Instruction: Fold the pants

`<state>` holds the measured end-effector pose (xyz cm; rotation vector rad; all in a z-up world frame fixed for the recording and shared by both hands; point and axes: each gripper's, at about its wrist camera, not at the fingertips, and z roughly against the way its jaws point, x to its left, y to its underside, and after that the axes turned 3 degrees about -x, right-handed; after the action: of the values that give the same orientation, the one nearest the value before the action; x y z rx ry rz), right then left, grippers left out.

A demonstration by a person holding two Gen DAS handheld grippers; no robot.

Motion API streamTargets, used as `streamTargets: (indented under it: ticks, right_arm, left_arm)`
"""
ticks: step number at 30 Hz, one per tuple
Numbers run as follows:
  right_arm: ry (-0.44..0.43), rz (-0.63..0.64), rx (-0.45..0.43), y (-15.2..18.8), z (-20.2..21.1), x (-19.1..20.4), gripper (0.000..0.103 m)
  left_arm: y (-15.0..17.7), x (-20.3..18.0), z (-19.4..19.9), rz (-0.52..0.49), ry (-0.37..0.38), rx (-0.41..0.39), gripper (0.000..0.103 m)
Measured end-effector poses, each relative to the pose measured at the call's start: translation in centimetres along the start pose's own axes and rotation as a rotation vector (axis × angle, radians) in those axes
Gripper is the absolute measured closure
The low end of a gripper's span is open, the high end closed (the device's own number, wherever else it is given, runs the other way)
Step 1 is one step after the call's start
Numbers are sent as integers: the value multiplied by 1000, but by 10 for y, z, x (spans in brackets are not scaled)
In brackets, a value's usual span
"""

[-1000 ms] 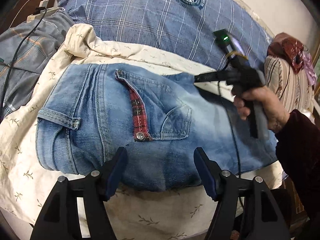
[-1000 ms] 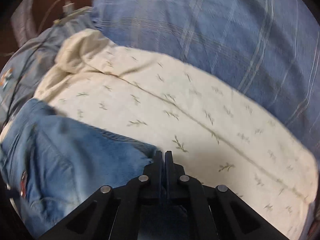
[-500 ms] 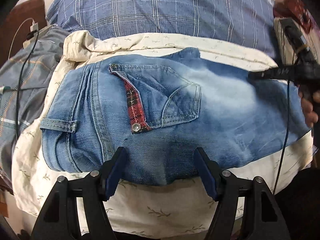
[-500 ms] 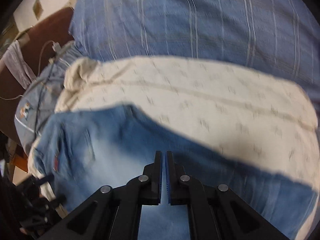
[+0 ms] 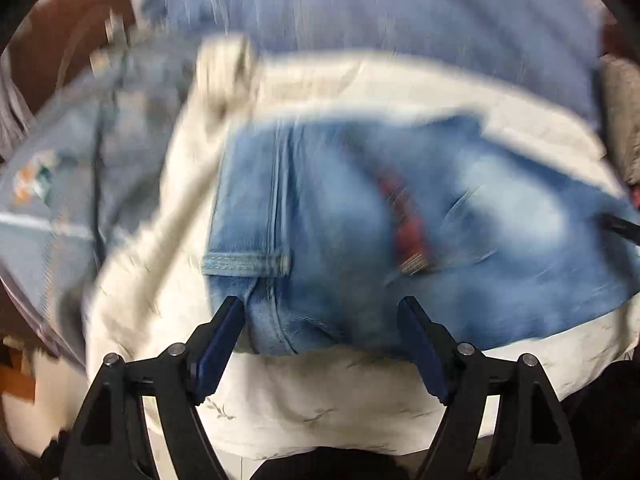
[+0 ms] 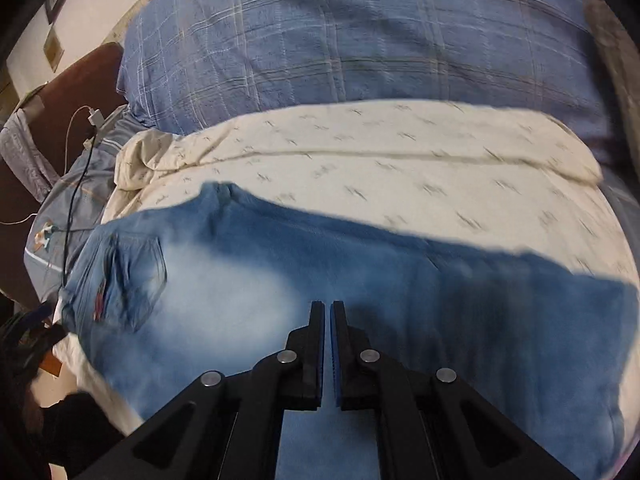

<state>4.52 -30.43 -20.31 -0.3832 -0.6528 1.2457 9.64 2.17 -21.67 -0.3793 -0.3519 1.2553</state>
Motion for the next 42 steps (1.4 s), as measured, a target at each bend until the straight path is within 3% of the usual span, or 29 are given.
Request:
streamTargets:
  ticks: [3,4,7,11,15,18,20,24,28,32,34,39,42]
  right_arm:
    - [77,-63,99,18,-4,-37,98]
    - [60,-92,106,24,0,-49,98]
    - [48,-155,35,34,36,-75,98]
    - [64,-187,-71,47,85,-99,98]
    - [107,-243,-40,67,90,-122,98]
    - [130,-292,45,83,65,-141,98]
    - [83,-332,-2,91,70,-149,98]
    - [61,-321,-113,96,103,-156,98]
    - [-18,-377,-238,103,135,-164,98]
    - [-23,-359,-257,91,138,-152,99]
    - [-4,-350,-235,79,130,-148,99]
    - [20,-311,-173,41,90,-140,99]
    - [47,-288,-125,14,53,-142,99]
  left_arm:
    - [0,0,-7,11,4,22,22]
    - [-1,-1,-4,11,-9,21,22]
    - [-2,-9,25,25,-11,-59,22]
    - [-8,-42,51,-42,69,-135,20]
    - [-13,-79,28,-126,54,-77,20]
    - [-11,-98,-20,-186,-9,43,19]
    - [-10,-105,-20,-209,-47,8,18]
    - [-15,-113,3,-226,-47,-54,18]
    - [-23,-128,30,-223,63,-148,18]
    - [-30,-155,37,-261,139,-181,18]
    - [-30,-173,34,-292,130,-169,18]
    - [-16,-200,3,-320,158,-79,18]
    - [-10,-210,-25,-335,105,-4,18]
